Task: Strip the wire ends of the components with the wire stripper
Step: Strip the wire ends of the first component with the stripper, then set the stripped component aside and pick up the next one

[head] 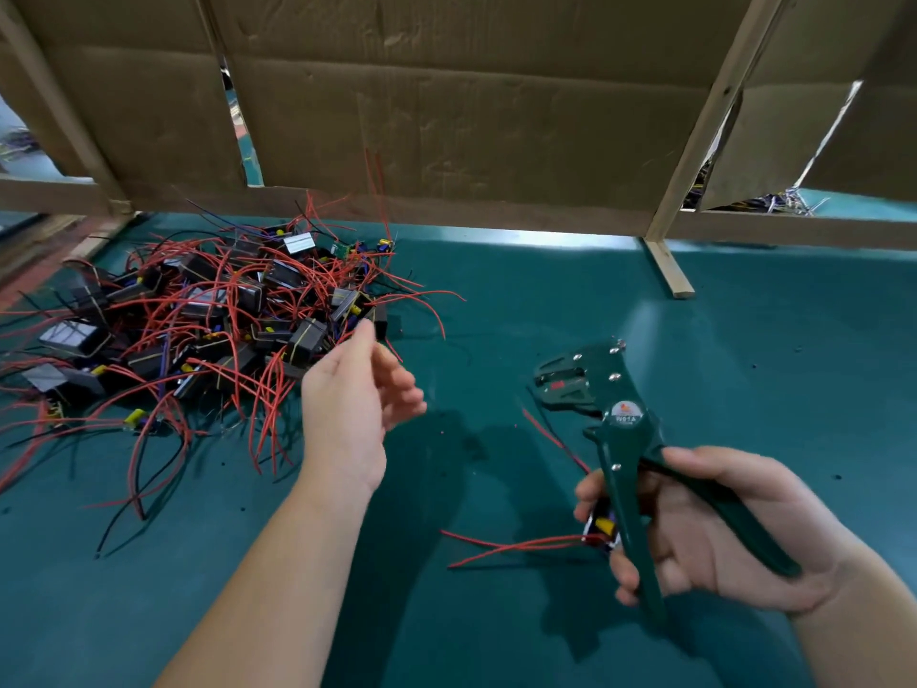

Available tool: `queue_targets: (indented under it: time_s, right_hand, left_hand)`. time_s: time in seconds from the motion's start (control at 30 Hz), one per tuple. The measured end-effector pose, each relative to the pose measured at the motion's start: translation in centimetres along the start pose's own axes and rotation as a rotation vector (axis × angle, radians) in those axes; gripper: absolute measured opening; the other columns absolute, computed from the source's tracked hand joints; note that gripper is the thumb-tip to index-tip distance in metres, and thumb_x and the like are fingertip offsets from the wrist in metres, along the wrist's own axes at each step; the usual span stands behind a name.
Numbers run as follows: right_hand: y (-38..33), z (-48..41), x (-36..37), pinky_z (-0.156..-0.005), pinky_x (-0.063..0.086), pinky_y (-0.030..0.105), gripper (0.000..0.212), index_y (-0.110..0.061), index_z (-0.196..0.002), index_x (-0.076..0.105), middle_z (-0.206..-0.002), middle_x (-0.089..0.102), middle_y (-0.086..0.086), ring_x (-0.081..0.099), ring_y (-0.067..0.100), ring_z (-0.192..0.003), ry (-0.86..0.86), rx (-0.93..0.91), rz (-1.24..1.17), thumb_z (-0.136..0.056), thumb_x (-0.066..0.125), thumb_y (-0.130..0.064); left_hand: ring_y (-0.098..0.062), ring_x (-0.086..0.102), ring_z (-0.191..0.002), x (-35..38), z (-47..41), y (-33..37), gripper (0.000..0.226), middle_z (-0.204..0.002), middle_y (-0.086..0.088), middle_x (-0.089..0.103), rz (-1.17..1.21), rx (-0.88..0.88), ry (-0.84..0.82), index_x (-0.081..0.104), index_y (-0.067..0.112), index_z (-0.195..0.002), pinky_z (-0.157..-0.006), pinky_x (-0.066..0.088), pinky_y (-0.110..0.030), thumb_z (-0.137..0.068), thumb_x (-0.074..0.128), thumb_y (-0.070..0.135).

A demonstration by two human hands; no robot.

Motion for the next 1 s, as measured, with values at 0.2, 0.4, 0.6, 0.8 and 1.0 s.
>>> queue_targets:
  time_s: [0.2,0.4,0.6,0.8,1.0]
  right_hand:
    - [-7.4,2.5,-2.1,-0.107,0.023,0.067,0.064,0.020,-0.135,0.032,-0.136,0.027,0.041,0.049,0.055,-0.113,0.091,-0.259,0.007,-0.100,0.042,-0.032]
    - [-9.6,3.0,-6.3,-0.078,0.057,0.047,0.041,-0.002,-0.097,0.071,-0.097,0.067,0.016,0.069,0.033,-0.085,0.479,-0.668,0.147,-0.073,0.066,-0.034]
    - [-8.0,1.3,-8.0,-0.077,0.058,0.046,0.029,-0.010,-0.081,0.057,-0.101,0.059,0.005,0.070,0.031,-0.086,0.600,-0.807,-0.085,-0.097,0.037,-0.024]
    - [-8.1,0.7,-7.4,-0.079,0.058,0.048,0.030,-0.007,-0.092,0.063,-0.112,0.057,0.008,0.071,0.032,-0.085,0.629,-0.782,0.003,-0.097,0.038,-0.023]
    - [-8.4,-1.8,-7.7,-0.074,0.058,0.048,0.026,-0.003,-0.103,0.059,-0.096,0.056,0.008,0.069,0.037,-0.086,0.730,-0.598,0.084,-0.096,0.043,-0.022]
  left_hand:
    - [-0.011,0.050,-0.037,0.6,0.5,-1.6,0.024,-0.062,0.000,0.068,-0.197,0.033,-0.055,0.063,0.019,-0.079,-0.041,0.047,-0.021,-0.099,0.050,0.022]
    - [-0.011,0.061,-0.048,0.3,0.1,-2.2,0.027,-0.094,0.004,0.071,-0.310,0.091,-0.087,0.061,0.027,-0.099,-0.044,0.048,-0.021,-0.093,0.048,0.005]
    - [-0.007,0.064,-0.056,-0.1,0.0,-2.4,0.036,-0.098,0.010,0.067,-0.430,0.207,-0.069,0.060,0.035,-0.094,-0.046,0.046,-0.018,-0.090,0.047,0.002]
    - [-0.006,0.063,-0.055,-0.1,0.0,-2.6,0.037,-0.095,0.013,0.067,-0.462,0.229,-0.067,0.060,0.036,-0.092,-0.047,0.047,-0.019,-0.089,0.047,0.001]
    - [-0.004,0.062,-0.054,-0.1,0.1,-2.6,0.033,-0.089,0.018,0.066,-0.517,0.219,-0.069,0.062,0.034,-0.089,-0.054,0.049,-0.029,-0.089,0.049,0.003]
Point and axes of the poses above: each hand's wrist, its own z-axis away from the middle knuckle, its own x-axis out of the palm, y = z × x, the point moved 1 cm from there along -z, towards the middle knuckle
